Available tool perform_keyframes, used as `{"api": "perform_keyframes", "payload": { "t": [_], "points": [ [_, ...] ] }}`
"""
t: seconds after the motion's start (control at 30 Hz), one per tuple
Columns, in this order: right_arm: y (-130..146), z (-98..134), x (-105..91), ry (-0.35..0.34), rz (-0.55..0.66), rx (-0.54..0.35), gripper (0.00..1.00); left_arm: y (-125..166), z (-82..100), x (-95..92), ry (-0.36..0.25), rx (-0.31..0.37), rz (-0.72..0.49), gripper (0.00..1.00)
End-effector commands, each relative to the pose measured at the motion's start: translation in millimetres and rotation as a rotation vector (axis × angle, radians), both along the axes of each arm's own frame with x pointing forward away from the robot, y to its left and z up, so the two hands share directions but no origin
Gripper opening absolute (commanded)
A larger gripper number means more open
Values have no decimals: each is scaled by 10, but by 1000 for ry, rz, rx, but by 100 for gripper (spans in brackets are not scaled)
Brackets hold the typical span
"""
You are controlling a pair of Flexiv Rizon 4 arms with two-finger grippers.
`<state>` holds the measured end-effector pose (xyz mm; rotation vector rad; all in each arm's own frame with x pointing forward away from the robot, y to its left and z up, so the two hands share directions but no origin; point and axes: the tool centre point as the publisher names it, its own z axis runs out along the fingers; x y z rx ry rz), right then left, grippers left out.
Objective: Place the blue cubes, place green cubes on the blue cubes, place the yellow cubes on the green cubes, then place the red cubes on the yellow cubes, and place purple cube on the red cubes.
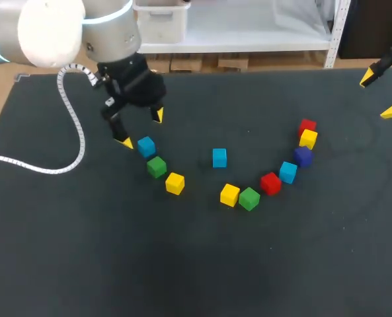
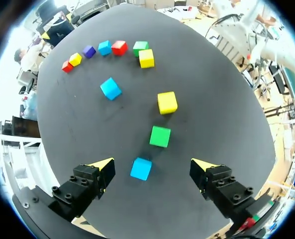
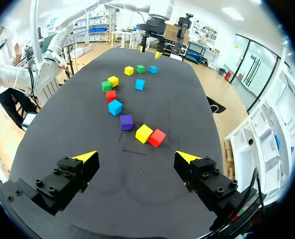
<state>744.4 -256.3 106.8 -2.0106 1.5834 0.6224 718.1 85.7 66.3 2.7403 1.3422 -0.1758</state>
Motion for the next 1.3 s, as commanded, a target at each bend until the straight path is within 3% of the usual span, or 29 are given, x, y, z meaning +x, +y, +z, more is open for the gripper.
{"api": "perform_keyframes", "payload": {
  "t": [0.03, 0.33, 0.73, 0.93, 1.0, 1.2, 1.3],
  "points": [
    [1, 0, -13, -3, -2, 0, 100, 5, -174, 209, 29, 10, -18, 100],
    [1, 0, -13, -3, -2, 0, 100, 38, -440, 382, 35, -16, -49, 100],
    [1, 0, -13, -3, -2, 0, 100, 142, -565, 397, 22, -50, -118, 100],
    [1, 0, -13, -3, -2, 0, 100, 146, -596, 382, 11, -32, -174, 100],
    [1, 0, -13, -3, -2, 0, 100, 151, -609, 387, 10, -32, -181, 92],
    [1, 0, -13, -3, -2, 0, 100, 134, -653, 401, 9, -32, -206, 87],
    [1, 0, -13, -3, -2, 0, 100, 124, -669, 413, 10, -36, -217, 77]
  ]
}}
